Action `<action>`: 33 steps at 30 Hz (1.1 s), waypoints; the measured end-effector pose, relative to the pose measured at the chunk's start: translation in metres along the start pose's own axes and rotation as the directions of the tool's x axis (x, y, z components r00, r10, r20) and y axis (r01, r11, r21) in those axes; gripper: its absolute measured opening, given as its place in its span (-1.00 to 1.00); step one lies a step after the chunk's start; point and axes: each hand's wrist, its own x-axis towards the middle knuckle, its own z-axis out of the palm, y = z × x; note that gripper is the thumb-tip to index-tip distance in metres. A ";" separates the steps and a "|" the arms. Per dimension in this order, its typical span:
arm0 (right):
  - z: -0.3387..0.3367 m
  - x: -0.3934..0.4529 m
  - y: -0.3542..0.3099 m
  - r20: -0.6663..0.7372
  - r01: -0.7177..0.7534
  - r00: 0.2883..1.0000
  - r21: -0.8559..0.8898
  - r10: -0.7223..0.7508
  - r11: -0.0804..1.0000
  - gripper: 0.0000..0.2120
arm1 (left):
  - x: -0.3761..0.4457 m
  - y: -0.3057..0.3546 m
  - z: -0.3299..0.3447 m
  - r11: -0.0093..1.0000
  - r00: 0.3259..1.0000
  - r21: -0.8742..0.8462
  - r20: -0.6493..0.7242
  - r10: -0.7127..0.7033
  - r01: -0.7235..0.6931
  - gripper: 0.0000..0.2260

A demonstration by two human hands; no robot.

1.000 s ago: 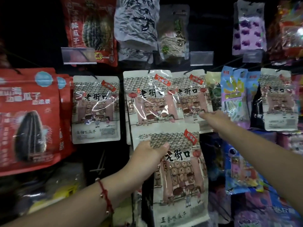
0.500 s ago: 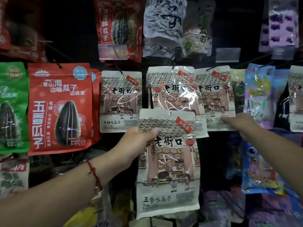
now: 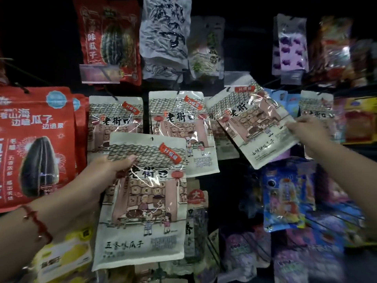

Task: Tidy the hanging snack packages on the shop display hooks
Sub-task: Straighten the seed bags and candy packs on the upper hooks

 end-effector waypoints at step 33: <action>0.033 -0.013 0.030 -0.174 -0.051 0.983 0.061 0.061 0.997 -0.93 | 0.069 0.051 0.041 0.979 0.974 0.192 -0.225 -0.020 0.065 -0.75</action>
